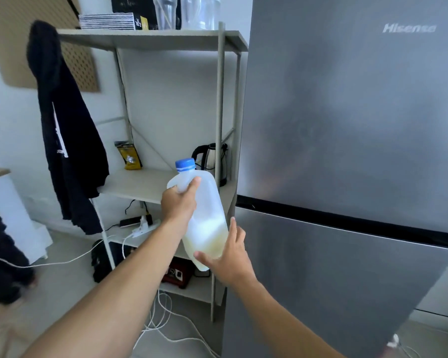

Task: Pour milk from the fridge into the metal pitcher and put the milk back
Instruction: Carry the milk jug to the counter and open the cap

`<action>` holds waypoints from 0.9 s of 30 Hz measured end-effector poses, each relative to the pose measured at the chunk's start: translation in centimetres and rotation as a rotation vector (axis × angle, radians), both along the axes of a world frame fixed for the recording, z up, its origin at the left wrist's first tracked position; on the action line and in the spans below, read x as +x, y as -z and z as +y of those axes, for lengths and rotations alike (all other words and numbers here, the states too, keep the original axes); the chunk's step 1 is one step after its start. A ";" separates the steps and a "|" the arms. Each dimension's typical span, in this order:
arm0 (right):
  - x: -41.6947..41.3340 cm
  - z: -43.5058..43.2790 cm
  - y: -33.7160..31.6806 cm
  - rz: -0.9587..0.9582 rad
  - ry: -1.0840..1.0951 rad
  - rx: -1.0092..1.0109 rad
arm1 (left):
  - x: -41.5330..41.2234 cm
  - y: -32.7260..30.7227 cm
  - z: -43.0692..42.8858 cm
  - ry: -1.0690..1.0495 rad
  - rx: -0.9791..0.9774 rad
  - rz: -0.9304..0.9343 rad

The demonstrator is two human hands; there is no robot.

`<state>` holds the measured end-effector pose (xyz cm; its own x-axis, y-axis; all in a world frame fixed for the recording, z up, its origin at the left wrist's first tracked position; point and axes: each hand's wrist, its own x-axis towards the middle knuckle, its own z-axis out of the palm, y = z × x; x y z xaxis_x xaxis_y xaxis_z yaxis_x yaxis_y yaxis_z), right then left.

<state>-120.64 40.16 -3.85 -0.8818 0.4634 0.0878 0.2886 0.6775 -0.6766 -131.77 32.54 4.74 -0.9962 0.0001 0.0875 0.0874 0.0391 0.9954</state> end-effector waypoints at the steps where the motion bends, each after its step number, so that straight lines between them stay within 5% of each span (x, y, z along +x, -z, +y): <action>1: 0.2 -1.2 0.4 0.034 -0.010 0.001 | 0.6 -0.2 -0.2 -0.019 0.026 -0.003; 7: 1.6 -4.4 1.5 0.114 0.037 0.012 | 5.0 -0.6 -2.6 -0.113 -0.003 0.014; 27: 18.6 -15.6 8.6 -0.053 -0.538 -0.049 | 26.8 5.8 -18.6 -0.554 -0.096 -0.260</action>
<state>-102.02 24.59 -12.46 -0.9983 -0.0522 0.0265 -0.0557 0.7067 -0.7053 -104.92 13.95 -1.06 -0.8390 -0.5277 -0.1328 -0.2163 0.0996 0.9712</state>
